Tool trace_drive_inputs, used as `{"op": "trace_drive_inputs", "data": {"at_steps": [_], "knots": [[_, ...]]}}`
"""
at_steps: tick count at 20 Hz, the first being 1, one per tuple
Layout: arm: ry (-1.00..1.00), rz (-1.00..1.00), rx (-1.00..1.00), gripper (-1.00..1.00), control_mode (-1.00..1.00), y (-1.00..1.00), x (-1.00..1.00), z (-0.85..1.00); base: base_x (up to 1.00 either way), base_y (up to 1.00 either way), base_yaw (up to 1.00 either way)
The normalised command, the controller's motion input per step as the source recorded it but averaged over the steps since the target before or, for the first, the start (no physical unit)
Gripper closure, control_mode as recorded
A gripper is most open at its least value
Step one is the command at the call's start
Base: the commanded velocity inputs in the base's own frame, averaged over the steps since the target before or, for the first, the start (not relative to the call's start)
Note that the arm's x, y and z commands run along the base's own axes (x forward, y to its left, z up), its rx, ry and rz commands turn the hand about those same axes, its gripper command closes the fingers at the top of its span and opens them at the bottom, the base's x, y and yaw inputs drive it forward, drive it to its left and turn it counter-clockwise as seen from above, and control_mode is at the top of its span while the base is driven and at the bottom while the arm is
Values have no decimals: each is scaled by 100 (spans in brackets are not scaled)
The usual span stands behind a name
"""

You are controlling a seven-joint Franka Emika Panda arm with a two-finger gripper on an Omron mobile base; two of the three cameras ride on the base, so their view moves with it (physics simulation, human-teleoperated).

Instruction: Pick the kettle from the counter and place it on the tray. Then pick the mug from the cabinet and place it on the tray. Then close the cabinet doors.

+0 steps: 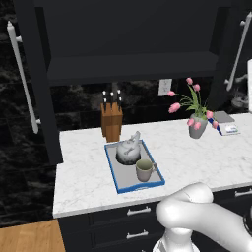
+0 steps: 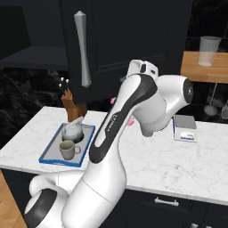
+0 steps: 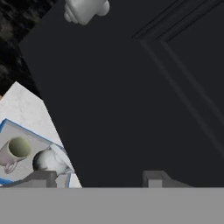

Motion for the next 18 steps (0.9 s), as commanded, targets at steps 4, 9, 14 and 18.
{"op": "trace_drive_inputs", "data": {"at_steps": [4,9,14,18], "knots": [[0,-4,0,-100,-100,20,81,0,0,0,0],[0,-6,0,-100,-100,20,83,-3,0,0,0],[-1,-8,-1,-100,-100,20,82,-11,0,0,0],[0,-8,-1,-100,-100,22,83,-17,0,0,0]]}}
